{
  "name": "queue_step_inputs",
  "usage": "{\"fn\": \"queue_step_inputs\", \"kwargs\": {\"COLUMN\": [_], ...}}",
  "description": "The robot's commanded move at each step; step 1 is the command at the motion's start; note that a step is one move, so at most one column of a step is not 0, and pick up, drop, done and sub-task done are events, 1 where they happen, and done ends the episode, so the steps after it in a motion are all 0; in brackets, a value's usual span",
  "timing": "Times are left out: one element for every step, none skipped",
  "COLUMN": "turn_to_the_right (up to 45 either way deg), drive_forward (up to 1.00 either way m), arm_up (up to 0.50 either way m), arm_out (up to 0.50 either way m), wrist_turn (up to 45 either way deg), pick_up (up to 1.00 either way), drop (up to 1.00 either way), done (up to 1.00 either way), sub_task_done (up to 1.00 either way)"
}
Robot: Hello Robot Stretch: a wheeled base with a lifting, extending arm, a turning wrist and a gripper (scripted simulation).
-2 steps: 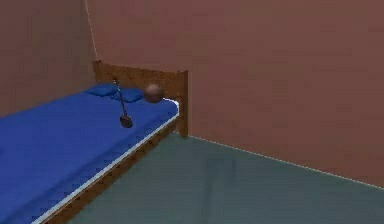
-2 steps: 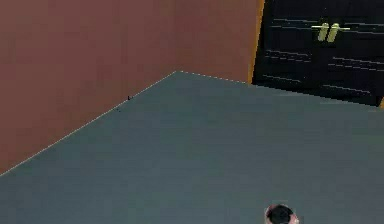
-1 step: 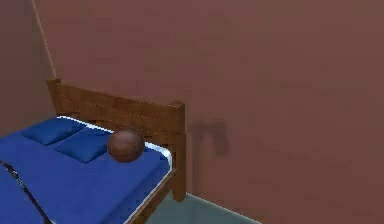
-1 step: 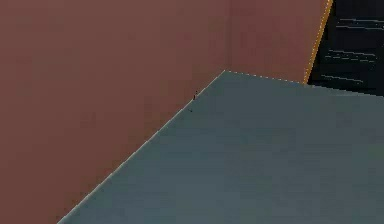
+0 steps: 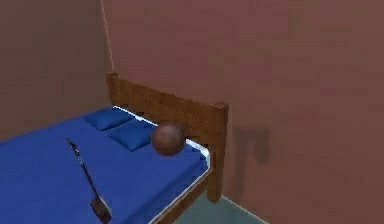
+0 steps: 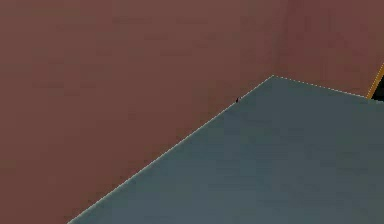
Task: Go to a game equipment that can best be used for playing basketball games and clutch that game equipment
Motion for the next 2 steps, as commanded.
{"fn": "queue_step_inputs", "kwargs": {"turn_to_the_right": [0.0,-45.0], "drive_forward": [0.15,0.0], "arm_up": [0.0,0.0], "arm_out": [0.0,0.0], "wrist_turn": [0.0,0.0], "pick_up": [0.0,0.0], "drop": [0.0,0.0], "done": [0.0,0.0], "sub_task_done": [0.0,0.0]}}
